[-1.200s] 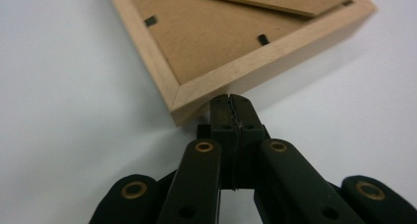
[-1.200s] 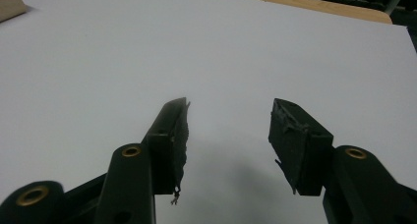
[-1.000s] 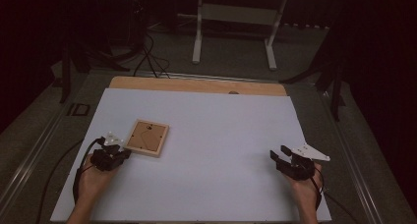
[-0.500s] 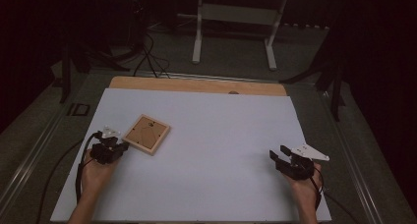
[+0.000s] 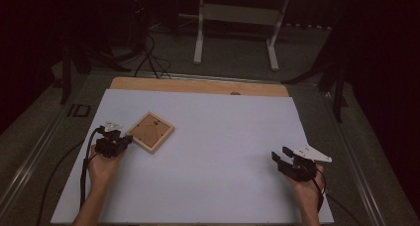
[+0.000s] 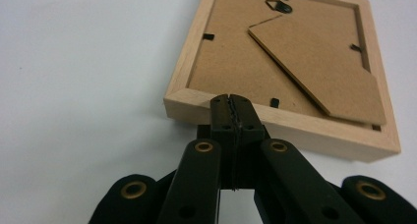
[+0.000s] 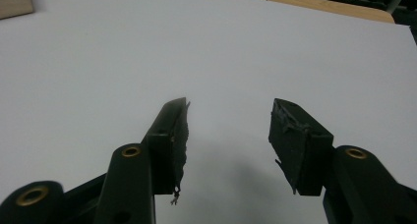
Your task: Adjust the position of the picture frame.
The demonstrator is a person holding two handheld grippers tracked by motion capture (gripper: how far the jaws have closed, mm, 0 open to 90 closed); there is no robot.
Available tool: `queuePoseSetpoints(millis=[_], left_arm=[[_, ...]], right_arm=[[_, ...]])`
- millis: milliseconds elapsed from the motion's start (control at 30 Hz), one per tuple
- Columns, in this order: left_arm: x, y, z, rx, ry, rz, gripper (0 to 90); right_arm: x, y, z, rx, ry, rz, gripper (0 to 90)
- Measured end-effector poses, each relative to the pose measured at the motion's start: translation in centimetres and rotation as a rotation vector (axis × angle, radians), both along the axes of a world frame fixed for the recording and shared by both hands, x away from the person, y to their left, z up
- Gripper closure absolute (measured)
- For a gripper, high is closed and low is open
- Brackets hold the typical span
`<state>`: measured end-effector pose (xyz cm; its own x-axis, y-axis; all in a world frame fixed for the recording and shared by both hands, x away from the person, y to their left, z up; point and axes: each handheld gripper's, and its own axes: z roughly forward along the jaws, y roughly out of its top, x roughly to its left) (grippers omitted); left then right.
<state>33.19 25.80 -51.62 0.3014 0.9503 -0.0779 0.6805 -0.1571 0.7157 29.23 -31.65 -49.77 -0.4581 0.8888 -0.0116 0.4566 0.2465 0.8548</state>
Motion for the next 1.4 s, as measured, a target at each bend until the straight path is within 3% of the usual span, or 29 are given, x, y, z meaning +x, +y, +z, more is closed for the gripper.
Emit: queuePoseSetpoints(millis=[133,200,233,267,333,500,600,933,1033,1200,1400], left_arm=[[0.8,-0.4,0.1,0.002,-0.007,0.036,89.3],[0.8,-0.4,0.1,0.003,-0.012,0.045,84.9],[0.8,-0.5,0.3,-0.006,-0.032,0.060,84.9],[0.7,-0.6,0.4,-0.009,-0.038,0.064,77.3],[0.7,-0.8,0.5,0.003,-0.048,0.073,73.9],[1.1,-1.3,0.2,-0.020,-0.053,0.095,56.1],[1.2,-1.6,0.0,-0.020,-0.054,0.113,50.9],[1.3,-2.0,-0.1,-0.036,-0.052,0.140,43.0],[1.3,-2.1,-0.3,-0.039,-0.047,0.162,36.9],[1.3,-2.0,-0.6,-0.041,-0.043,0.157,36.7],[1.2,-1.6,-0.7,-0.079,-0.031,0.163,37.9]], right_arm=[[0.0,0.0,0.0,-0.002,0.001,0.001,48.4],[0.0,0.0,0.0,-0.001,0.001,0.001,48.4],[0.0,0.0,0.0,-0.001,0.001,0.000,48.4],[0.0,0.0,0.0,0.002,0.001,-0.001,48.4],[0.0,-0.1,0.0,0.004,0.001,0.000,48.3],[0.0,0.0,0.0,0.000,0.000,0.001,48.3],[0.0,-0.1,0.0,0.003,0.000,0.000,48.2],[0.0,-0.1,0.0,0.004,0.001,0.002,47.9],[0.0,-0.1,0.0,0.003,-0.001,0.003,47.8],[0.0,-0.1,0.0,0.004,0.000,0.005,47.6],[0.0,0.0,0.0,0.001,0.001,0.007,47.4]])
